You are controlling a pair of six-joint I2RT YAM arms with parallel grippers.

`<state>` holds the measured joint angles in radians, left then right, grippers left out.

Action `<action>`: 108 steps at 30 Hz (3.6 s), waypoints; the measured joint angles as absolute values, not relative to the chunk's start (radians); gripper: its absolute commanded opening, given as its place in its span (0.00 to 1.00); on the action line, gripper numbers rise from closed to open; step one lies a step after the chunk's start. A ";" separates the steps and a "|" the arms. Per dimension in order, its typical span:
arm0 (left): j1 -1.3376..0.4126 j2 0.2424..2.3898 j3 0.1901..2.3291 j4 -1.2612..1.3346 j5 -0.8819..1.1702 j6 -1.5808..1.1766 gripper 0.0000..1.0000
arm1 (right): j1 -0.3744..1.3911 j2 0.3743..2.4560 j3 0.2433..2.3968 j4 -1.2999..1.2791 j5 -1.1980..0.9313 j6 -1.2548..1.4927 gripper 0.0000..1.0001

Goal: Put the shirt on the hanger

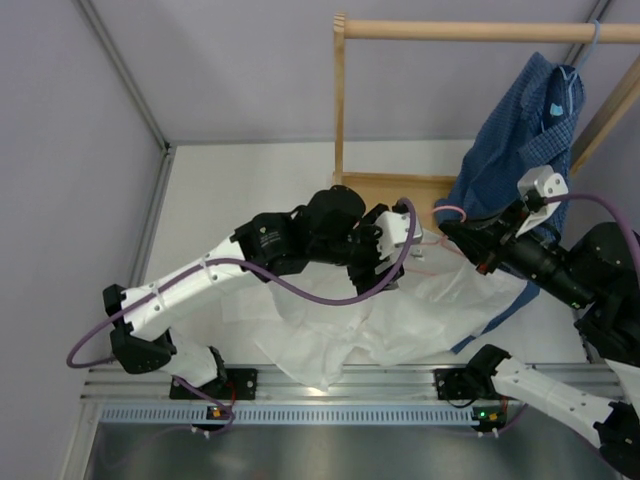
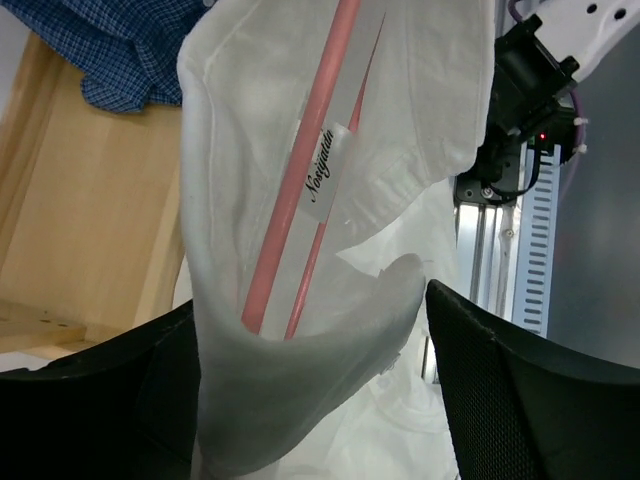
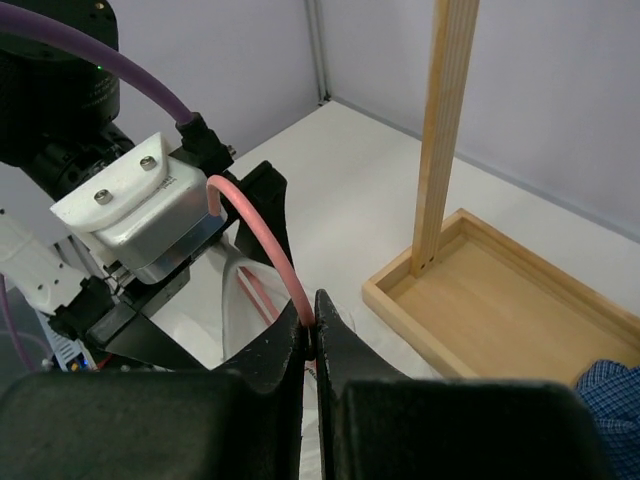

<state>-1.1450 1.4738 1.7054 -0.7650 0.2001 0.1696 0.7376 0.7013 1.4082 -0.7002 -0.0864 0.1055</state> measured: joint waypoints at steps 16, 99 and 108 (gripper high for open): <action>-1.005 1.372 1.695 -0.763 0.489 0.235 0.95 | 0.738 0.648 1.354 -0.706 -0.209 0.057 0.00; -1.004 1.073 1.650 -0.662 -0.113 -0.094 0.98 | 0.784 0.578 1.427 -0.980 0.051 -0.060 0.00; -1.003 0.706 1.276 -0.632 -0.358 -0.190 0.98 | 0.800 0.717 1.837 -0.877 0.314 -0.100 0.00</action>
<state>-1.0031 0.7055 1.2762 -0.6323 -0.3584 -0.1902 0.7998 0.7166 1.8374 -0.8772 0.3141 -0.0998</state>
